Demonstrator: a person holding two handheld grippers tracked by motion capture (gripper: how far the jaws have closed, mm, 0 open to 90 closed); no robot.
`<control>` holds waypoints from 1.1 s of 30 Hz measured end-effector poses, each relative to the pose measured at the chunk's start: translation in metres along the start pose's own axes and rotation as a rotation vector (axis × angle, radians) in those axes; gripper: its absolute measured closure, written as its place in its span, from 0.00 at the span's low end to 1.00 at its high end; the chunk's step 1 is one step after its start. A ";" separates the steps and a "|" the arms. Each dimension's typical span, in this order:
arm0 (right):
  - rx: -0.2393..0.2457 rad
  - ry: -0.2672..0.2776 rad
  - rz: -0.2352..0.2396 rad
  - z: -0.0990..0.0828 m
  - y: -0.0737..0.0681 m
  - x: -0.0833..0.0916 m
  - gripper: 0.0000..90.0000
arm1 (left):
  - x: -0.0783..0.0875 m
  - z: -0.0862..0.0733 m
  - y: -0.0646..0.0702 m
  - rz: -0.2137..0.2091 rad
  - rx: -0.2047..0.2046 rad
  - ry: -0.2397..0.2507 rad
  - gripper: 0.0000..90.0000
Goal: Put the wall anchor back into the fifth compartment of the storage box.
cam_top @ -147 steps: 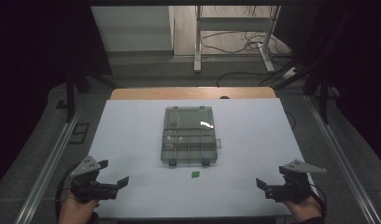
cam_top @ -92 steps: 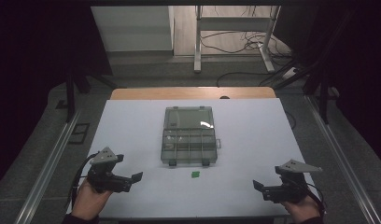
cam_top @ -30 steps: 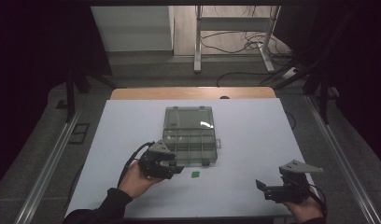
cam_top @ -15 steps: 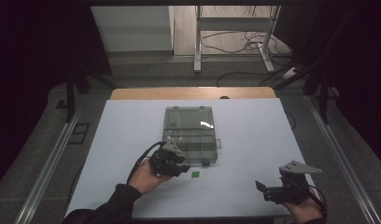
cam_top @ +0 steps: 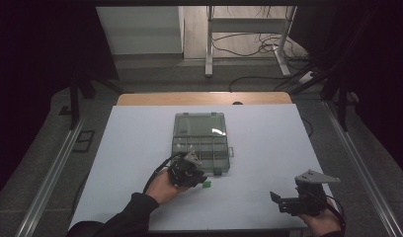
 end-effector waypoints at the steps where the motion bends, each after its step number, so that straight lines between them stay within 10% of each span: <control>1: -0.001 0.000 0.001 0.000 0.000 0.000 0.00 | -0.001 0.000 0.000 0.003 -0.004 -0.005 0.84; 33: 0.010 -0.009 0.007 -0.001 -0.001 0.000 0.00 | -0.018 0.001 0.002 0.013 -0.044 -0.041 0.86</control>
Point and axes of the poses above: each handheld gripper's, and its own axes: x roughly backward along the jaws, z roughly out of its top, y roughly to its right, the point moved 6 cm from there along -x, roughly forward along the jaws, and after that the axes turned 1 degree about y, right-handed, at the moved point
